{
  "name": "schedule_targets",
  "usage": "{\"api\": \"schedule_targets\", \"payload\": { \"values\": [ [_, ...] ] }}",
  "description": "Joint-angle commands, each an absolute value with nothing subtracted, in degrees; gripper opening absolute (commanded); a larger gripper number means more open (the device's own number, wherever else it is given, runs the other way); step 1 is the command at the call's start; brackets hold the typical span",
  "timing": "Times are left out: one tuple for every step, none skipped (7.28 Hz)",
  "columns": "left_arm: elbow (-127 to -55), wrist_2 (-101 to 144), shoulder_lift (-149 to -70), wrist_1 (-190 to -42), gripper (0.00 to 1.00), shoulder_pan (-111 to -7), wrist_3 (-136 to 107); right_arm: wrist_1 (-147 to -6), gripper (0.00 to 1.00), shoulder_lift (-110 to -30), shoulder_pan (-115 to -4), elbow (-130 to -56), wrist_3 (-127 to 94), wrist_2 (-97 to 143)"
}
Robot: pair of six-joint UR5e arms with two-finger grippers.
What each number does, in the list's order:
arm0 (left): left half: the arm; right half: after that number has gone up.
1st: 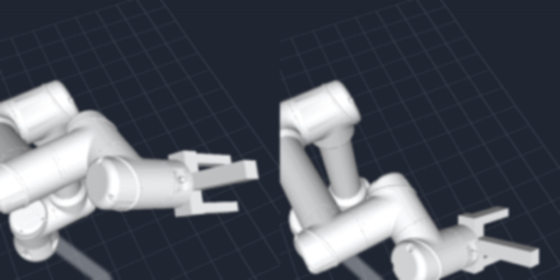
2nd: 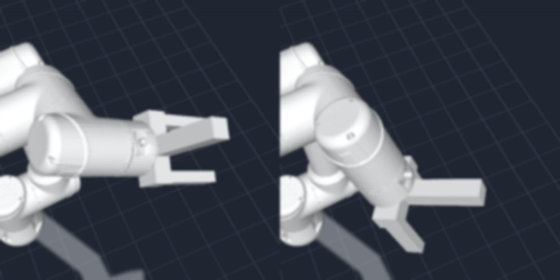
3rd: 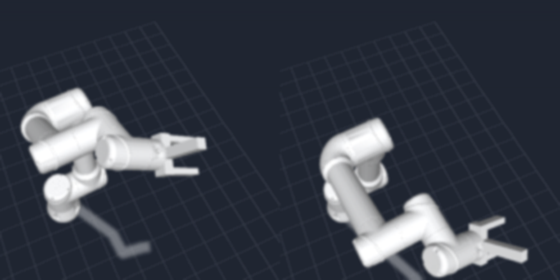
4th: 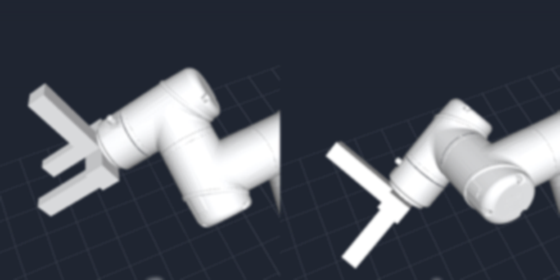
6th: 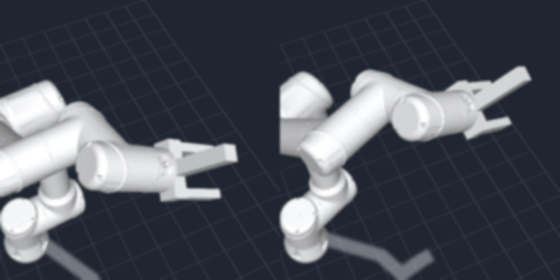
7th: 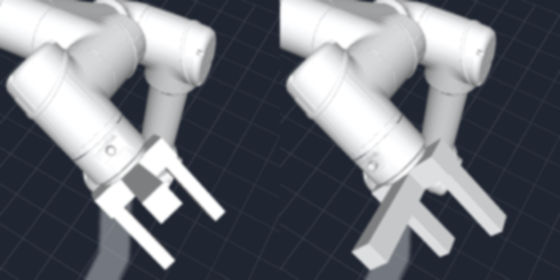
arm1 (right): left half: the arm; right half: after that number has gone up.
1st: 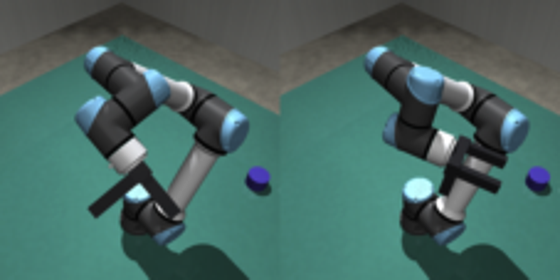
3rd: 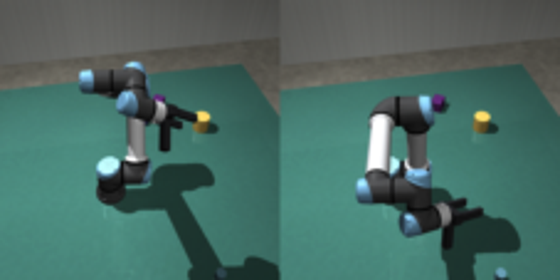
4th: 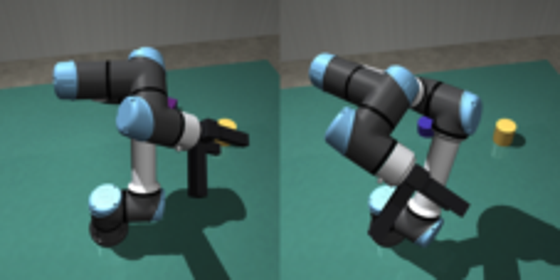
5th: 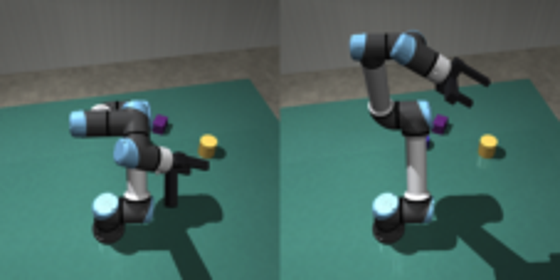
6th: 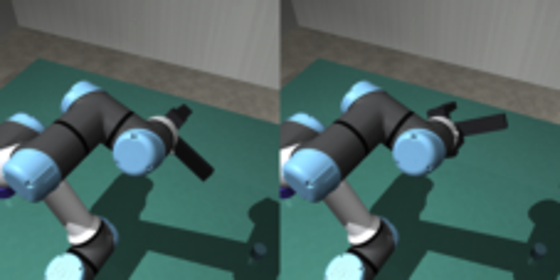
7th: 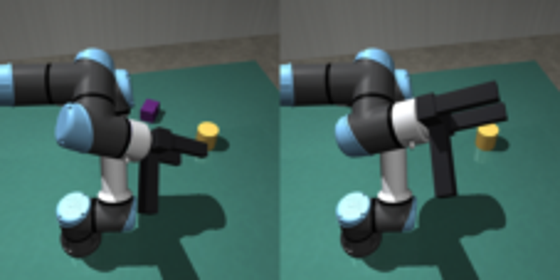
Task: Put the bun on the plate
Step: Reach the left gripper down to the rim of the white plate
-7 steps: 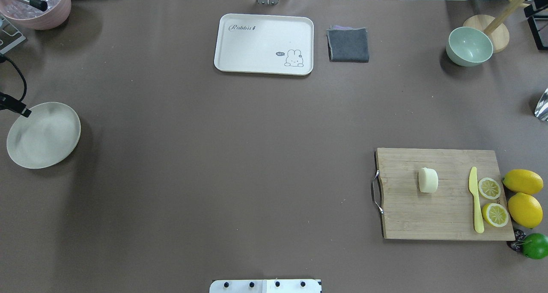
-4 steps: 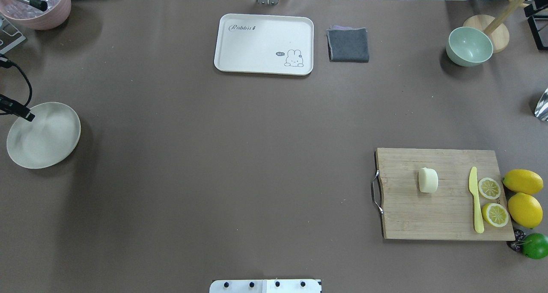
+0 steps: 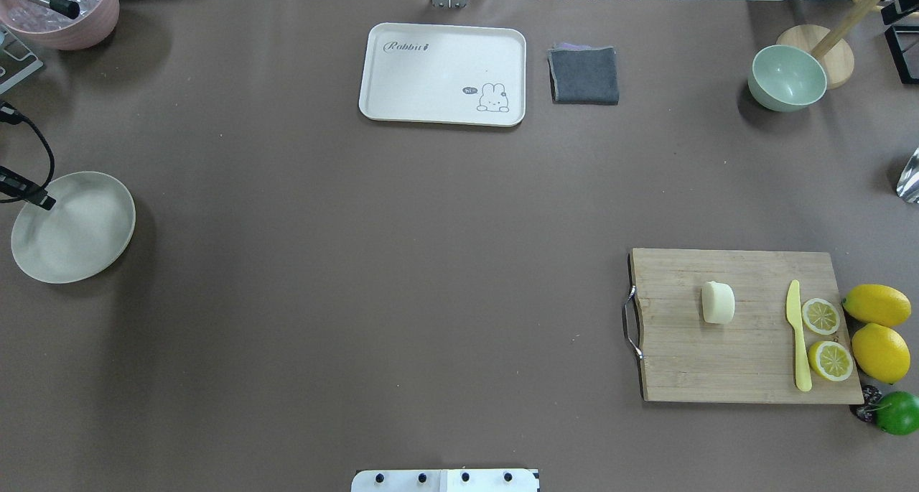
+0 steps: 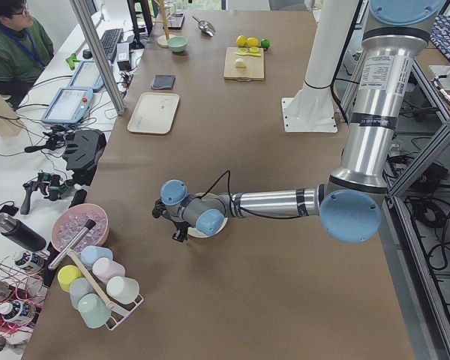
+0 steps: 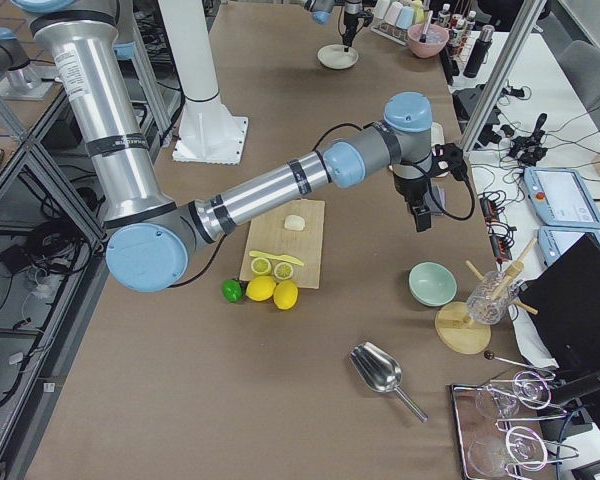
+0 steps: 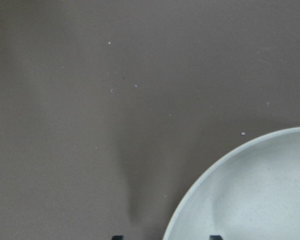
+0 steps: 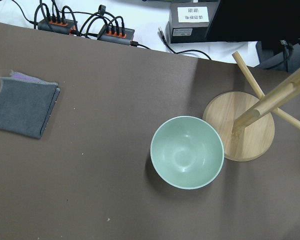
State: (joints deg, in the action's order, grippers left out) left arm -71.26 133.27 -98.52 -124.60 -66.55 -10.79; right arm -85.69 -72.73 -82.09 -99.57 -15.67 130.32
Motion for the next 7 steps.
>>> {"api": "schedule_targets", "payload": {
  "values": [
    [-71.98,133.33,-98.44,-124.63,0.00,-66.36,-10.81,-85.69,1.00,-72.77,-82.09,-100.10,-15.73,130.17],
    [-72.94,133.42,-98.44,-124.63,0.00,-66.62,-10.90,-85.78,1.00,-72.77,-82.09,-100.02,-15.73,130.17],
    [-74.69,134.11,-98.44,-124.72,0.00,-68.19,-10.99,-85.78,1.00,-72.77,-82.09,-99.93,-15.73,130.08],
    [-76.97,137.69,-98.96,-124.37,0.00,-70.03,-11.60,-85.78,1.00,-72.69,-82.09,-99.76,-15.82,130.34],
    [-78.56,140.25,-99.31,-124.37,0.00,-71.70,-12.91,-85.78,1.00,-72.34,-81.31,-100.02,-16.43,130.43],
    [-81.88,140.62,-100.97,-124.37,0.00,-71.72,-21.19,-85.78,1.00,-72.07,-81.12,-100.19,-17.91,130.60],
    [-85.48,140.54,-101.68,-124.28,0.00,-71.11,-28.75,-86.04,1.00,-71.03,-80.17,-99.76,-17.93,130.95]
  ]
}}
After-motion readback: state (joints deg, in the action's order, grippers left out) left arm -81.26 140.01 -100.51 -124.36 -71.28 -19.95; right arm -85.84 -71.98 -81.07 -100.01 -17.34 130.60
